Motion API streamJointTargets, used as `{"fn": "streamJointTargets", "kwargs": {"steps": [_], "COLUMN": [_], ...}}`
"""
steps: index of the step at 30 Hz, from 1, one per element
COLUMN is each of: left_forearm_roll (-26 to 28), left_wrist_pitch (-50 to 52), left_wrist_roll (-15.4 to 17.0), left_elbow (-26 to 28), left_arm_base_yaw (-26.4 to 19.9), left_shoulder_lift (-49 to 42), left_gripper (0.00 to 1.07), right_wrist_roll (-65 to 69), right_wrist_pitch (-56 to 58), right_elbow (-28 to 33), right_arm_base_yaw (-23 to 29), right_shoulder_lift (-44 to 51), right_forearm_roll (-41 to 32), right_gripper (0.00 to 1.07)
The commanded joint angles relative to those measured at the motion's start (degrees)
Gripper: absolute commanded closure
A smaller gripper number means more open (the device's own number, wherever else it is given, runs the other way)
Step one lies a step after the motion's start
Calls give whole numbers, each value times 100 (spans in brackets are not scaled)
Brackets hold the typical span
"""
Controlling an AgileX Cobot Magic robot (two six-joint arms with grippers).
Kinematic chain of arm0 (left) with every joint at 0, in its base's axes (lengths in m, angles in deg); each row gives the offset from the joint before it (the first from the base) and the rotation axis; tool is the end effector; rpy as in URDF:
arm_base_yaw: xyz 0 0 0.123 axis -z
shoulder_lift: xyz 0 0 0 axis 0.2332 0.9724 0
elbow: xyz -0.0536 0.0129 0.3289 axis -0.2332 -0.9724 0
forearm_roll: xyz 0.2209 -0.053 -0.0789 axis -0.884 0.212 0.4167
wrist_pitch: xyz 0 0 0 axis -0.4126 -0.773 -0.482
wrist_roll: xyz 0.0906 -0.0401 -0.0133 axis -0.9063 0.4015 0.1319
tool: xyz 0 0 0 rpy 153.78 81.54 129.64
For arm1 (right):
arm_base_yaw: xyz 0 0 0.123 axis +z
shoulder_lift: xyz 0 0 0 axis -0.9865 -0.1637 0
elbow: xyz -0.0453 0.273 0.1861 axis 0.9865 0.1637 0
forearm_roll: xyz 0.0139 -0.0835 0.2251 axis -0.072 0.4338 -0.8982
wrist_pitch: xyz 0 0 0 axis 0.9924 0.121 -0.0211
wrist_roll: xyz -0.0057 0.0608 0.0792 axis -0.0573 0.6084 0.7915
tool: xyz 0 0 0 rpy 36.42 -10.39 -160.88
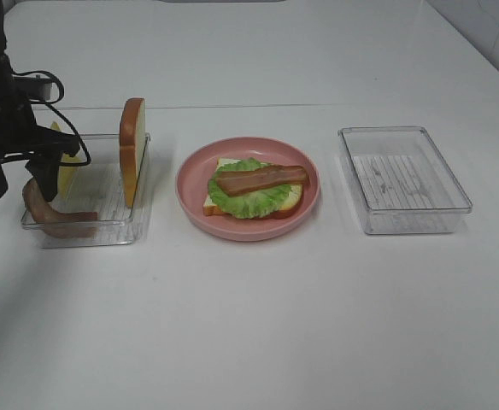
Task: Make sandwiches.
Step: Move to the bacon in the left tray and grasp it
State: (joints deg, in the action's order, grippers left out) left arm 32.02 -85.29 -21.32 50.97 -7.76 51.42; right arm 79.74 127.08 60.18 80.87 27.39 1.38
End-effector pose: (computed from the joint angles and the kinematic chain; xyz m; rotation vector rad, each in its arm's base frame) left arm 0.4458 -0.0447 0.1906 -0.0468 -3.1303 -0.0015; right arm -0.0538 -0.0066 0.2511 0.0896 2.1295 -0.0342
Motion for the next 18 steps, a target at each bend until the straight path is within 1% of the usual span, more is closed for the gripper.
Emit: {"fn": "streamJointTargets", "kwargs": {"steps": [1,2,15,16,17,18], "left_forearm_roll": [97,97,97,97,97,97], "left_wrist_pitch": [0,6,34,34,34,34], "left_wrist_roll": [-29,-29,-29,-29,-29,-29], "left_elbow": [17,17,17,17,17,17], "left_arm_base_yaw": [52,57,57,57,57,57], "left_shoulder_lift": [11,11,11,11,11,11], "left_gripper": [61,62,63,67,67,74], "right_wrist_roll": [-40,-40,-40,-40,-40,-40], "right_wrist_pitch": [-40,-40,-40,-40,-40,-40], "right_elbow": [23,23,23,23,23,23], "right_arm_base_yaw": [-40,-40,-40,-40,-40,-40], "right_shoulder_lift": [195,195,195,195,195,195], "right_forearm_roll": [-6,-6,-6,-6,-6,-6], "right_gripper": [9,9,9,9,9,9]}}
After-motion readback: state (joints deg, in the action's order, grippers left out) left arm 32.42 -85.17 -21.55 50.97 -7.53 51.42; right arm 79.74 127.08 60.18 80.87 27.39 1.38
